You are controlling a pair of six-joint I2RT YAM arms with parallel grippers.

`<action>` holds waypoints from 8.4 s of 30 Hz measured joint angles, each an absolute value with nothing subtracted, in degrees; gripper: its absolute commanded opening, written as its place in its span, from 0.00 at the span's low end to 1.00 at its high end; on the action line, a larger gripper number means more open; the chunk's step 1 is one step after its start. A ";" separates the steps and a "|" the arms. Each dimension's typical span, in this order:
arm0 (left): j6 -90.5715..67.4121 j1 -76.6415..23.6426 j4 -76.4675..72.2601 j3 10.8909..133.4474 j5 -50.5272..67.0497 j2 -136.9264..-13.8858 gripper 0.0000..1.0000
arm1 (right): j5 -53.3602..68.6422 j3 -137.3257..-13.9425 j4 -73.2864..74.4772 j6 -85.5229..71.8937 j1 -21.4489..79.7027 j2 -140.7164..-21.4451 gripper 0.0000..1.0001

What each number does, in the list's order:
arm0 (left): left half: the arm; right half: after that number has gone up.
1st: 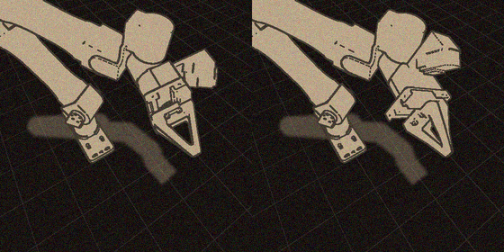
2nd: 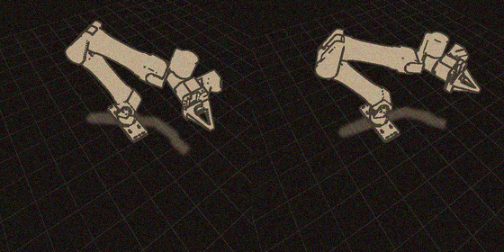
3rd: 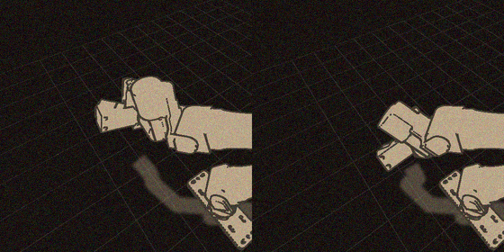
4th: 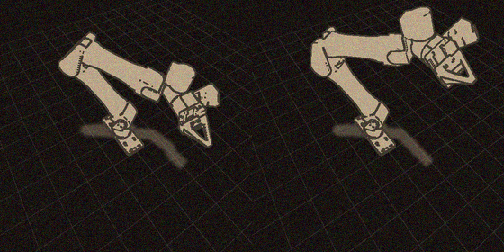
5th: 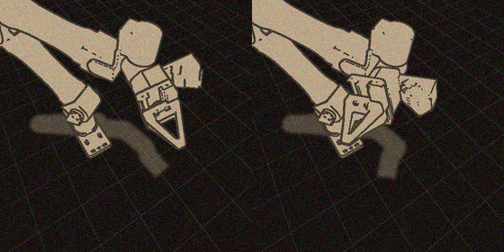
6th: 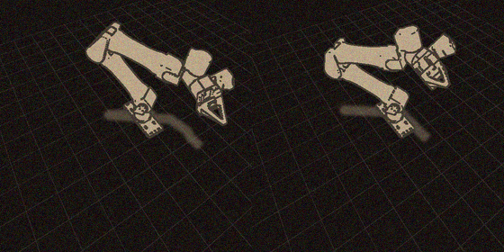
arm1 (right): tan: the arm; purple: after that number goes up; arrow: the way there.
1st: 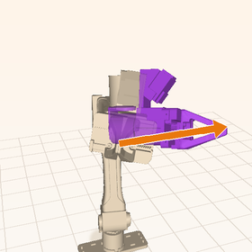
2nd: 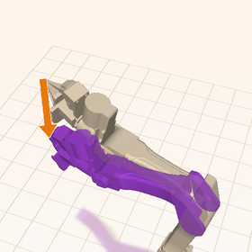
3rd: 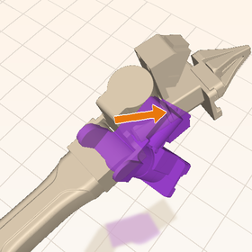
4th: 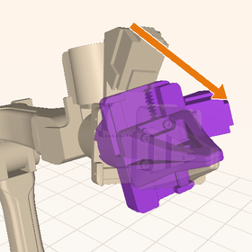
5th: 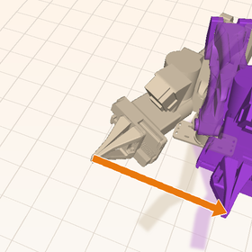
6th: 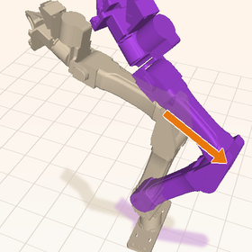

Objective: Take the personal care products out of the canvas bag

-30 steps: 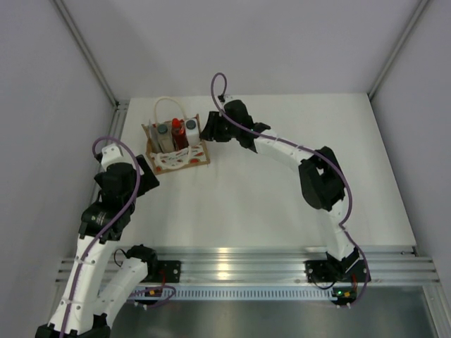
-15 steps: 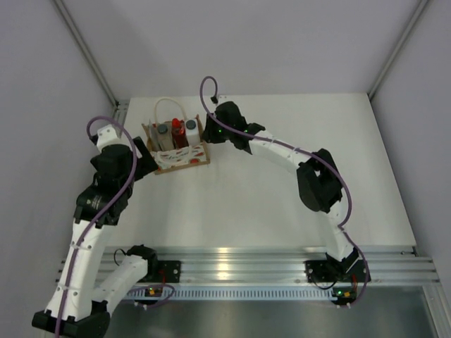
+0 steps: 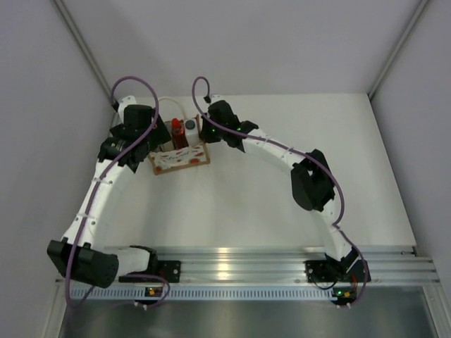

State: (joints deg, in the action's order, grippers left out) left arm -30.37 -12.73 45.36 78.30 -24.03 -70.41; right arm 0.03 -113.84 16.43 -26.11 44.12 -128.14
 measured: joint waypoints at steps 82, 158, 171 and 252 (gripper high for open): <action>-25.52 -20.69 24.47 82.89 -18.74 -100.92 0.61 | 2.87 -106.48 9.82 -30.70 43.20 -125.73 0.00; -20.71 -27.40 15.05 74.37 -31.81 -85.91 0.00 | 8.27 -106.08 8.40 -34.11 41.82 -126.17 0.00; -18.55 -27.99 15.33 74.83 -31.79 -79.24 0.00 | 8.73 -106.28 8.36 -34.28 41.71 -126.50 0.00; -13.78 -63.33 -20.86 16.73 -43.18 -46.63 0.05 | 10.46 -107.02 8.12 -33.10 41.45 -127.26 0.00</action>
State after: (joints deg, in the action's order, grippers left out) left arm -13.78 -63.33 -20.86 16.73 -43.18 -46.63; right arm 10.46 -107.02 8.12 -33.10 41.45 -127.26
